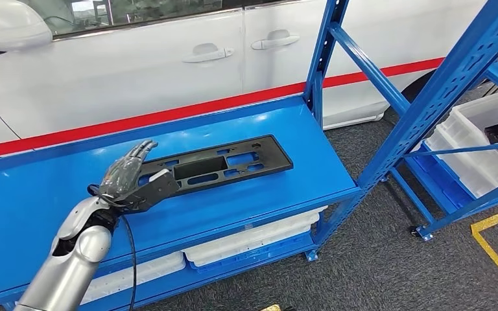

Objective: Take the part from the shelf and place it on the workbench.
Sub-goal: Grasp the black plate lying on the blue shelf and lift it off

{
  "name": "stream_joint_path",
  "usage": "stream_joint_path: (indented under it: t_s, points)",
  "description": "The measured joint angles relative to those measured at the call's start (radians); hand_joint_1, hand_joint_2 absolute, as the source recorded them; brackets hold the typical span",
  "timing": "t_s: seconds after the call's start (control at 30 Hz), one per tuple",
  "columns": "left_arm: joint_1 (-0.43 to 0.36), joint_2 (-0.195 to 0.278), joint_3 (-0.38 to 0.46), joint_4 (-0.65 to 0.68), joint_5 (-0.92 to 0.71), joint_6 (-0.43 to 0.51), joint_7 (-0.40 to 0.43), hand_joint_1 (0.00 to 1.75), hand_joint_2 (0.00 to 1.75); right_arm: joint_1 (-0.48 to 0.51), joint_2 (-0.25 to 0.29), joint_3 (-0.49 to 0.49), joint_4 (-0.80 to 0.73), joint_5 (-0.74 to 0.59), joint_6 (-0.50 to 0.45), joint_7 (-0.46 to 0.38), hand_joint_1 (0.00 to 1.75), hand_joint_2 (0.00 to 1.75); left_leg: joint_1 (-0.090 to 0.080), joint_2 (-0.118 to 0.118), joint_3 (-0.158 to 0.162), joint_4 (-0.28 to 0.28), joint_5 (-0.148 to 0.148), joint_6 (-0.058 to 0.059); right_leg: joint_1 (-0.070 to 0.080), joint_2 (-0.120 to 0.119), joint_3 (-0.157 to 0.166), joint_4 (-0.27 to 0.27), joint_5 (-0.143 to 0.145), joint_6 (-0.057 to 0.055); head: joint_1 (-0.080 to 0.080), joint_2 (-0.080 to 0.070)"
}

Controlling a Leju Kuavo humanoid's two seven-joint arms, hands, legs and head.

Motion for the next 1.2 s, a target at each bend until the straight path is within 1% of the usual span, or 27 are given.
stream_joint_path:
  t_s: [0.43,0.57,1.2]
  points:
    - [-0.002,0.000,-0.004,0.027,0.006,0.000,-0.003,0.00,0.00,-0.001,0.000,0.004,0.000,0.005,0.002,0.007,0.00,0.00,0.000,0.000,0.000,0.000,0.000,0.000,0.000,0.000,0.000,0.000,0.000,0.000,0.000,0.000]
    - [-0.003,0.000,-0.006,0.035,0.008,0.000,-0.006,0.00,1.75,-0.001,0.000,0.006,0.000,0.005,0.002,0.007,0.00,0.00,0.000,0.000,0.000,0.000,0.000,0.000,0.000,0.000,0.000,0.000,0.000,0.000,0.000,0.000]
    - [-0.007,-0.002,-0.014,0.061,0.017,0.000,-0.021,0.00,1.75,-0.002,0.000,0.008,0.000,0.005,0.002,0.009,0.00,0.00,0.000,0.000,0.000,0.000,0.000,0.000,0.000,0.000,0.000,0.000,0.000,0.000,0.000,0.000]
